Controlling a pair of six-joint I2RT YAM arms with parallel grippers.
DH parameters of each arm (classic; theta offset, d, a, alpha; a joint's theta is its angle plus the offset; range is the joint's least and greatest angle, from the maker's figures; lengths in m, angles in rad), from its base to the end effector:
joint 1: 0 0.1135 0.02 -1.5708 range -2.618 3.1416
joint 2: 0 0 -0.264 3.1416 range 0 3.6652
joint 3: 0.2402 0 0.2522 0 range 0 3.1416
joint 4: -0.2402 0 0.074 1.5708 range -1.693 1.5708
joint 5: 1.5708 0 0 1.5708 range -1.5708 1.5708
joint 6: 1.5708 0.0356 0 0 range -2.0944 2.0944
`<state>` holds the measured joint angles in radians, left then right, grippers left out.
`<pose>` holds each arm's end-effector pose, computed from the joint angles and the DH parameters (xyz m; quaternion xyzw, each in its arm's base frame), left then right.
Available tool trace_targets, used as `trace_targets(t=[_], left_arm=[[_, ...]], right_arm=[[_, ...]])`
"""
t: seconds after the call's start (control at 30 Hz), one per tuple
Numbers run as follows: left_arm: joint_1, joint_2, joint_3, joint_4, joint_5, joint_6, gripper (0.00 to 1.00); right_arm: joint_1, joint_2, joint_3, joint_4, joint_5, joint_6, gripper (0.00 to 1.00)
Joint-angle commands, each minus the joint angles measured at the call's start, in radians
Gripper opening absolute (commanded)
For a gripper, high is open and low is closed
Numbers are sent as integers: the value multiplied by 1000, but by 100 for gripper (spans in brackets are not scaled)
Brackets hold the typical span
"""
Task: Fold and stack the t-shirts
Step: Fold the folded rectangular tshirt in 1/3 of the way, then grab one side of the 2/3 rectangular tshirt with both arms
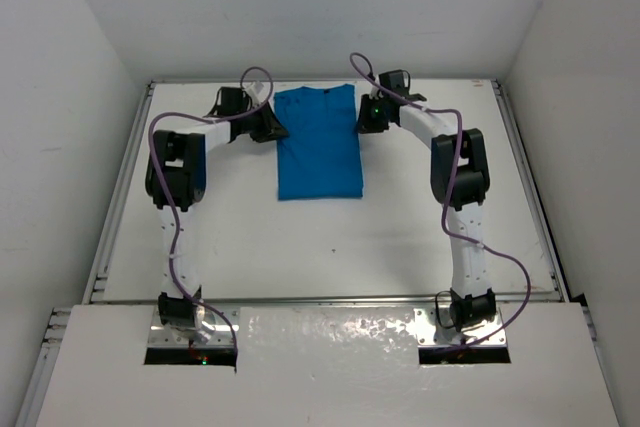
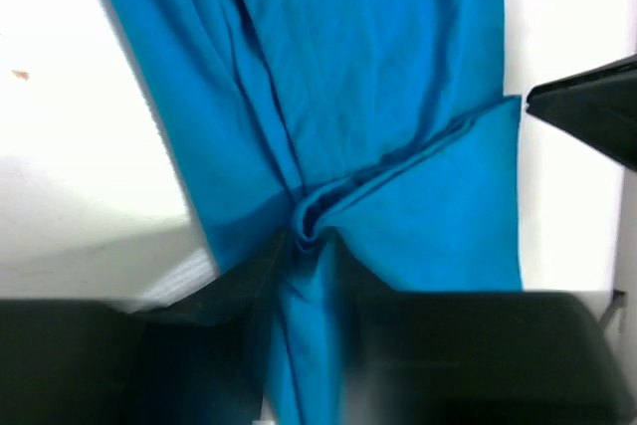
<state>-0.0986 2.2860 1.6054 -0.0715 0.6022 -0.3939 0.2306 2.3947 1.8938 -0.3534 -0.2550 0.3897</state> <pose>0.4923 -0.0690 0.1347 -0.0121 0.8839 -0.3565 0.3023 0.5126 0.1296 0.1461 0.0294 0.9295 0.2195 0.2949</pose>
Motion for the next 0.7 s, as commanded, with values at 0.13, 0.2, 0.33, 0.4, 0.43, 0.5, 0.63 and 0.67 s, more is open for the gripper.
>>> trace_targets(t=[0.13, 0.2, 0.33, 0.4, 0.43, 0.5, 0.63, 0.67], left_arm=[[11, -111, 43, -10, -64, 29, 41], [14, -137, 57, -71, -88, 41, 46], [-1, -206, -49, -73, -47, 59, 46], [-15, -256, -152, -114, -44, 111, 46], [-22, -279, -192, -123, -50, 122, 46], [-23, -361, -287, -107, -38, 133, 47], [-23, -451, -467, -134, 14, 184, 53], [-23, -457, -488, -139, 24, 190, 53]], right_arm=[[-13, -109, -42, 53, -24, -15, 35], [-16, -149, -94, 73, -59, 3, 38], [-2, -262, -278, 189, -217, 78, 38], [4, -319, -445, 270, -256, 106, 44], [4, -351, -497, 280, -253, 109, 48], [4, -436, -624, 304, -239, 109, 51], [6, -514, -743, 289, -237, 92, 57], [6, -541, -781, 289, -228, 94, 57]])
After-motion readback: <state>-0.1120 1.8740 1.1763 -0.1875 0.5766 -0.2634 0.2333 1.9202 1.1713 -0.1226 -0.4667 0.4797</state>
